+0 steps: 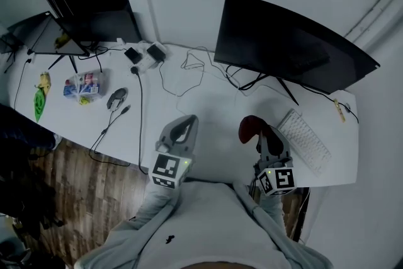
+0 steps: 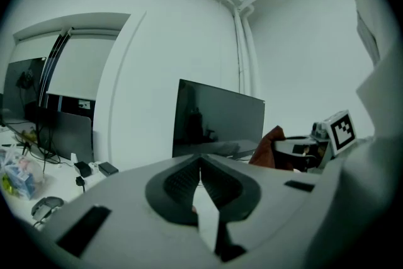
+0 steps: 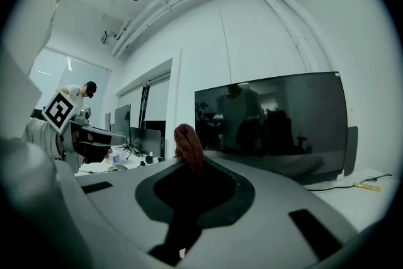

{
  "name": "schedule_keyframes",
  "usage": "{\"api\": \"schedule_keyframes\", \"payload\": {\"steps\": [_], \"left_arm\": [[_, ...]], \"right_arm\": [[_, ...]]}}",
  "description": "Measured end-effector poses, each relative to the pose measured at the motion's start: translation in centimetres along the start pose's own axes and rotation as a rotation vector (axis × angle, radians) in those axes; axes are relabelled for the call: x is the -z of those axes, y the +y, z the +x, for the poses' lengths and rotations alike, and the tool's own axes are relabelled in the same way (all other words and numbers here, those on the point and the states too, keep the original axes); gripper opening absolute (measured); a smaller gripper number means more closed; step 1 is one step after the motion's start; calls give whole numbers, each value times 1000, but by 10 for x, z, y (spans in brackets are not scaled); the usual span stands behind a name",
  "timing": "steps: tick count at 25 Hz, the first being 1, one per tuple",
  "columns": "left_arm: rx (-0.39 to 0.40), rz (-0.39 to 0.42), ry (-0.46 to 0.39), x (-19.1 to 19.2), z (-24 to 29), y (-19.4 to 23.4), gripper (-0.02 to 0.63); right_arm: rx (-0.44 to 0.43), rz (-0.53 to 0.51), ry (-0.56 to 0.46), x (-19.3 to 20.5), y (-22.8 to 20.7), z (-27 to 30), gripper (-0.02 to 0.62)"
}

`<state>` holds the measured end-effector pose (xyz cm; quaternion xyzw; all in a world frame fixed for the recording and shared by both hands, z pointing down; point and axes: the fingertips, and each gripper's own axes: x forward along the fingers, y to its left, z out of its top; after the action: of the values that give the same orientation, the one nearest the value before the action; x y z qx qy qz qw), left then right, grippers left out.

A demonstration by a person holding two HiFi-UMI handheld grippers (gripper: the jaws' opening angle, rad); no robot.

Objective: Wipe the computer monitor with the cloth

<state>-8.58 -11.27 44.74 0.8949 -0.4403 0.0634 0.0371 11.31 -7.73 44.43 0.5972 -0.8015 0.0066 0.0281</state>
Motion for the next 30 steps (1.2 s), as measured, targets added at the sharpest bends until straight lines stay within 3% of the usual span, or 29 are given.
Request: {"api": "schedule_keyframes", "payload": {"steps": [10, 19, 30], "left_arm": [[0, -4, -1, 4, 0, 1, 21], [12, -16, 5, 5, 7, 3, 21], [-4, -25, 7, 4, 9, 17, 21]], "right_arm": [[0, -5, -16, -4, 3, -4, 35], [9, 0, 33, 1, -3, -2, 35], [-36, -12, 40, -2, 9, 14, 35]]}}
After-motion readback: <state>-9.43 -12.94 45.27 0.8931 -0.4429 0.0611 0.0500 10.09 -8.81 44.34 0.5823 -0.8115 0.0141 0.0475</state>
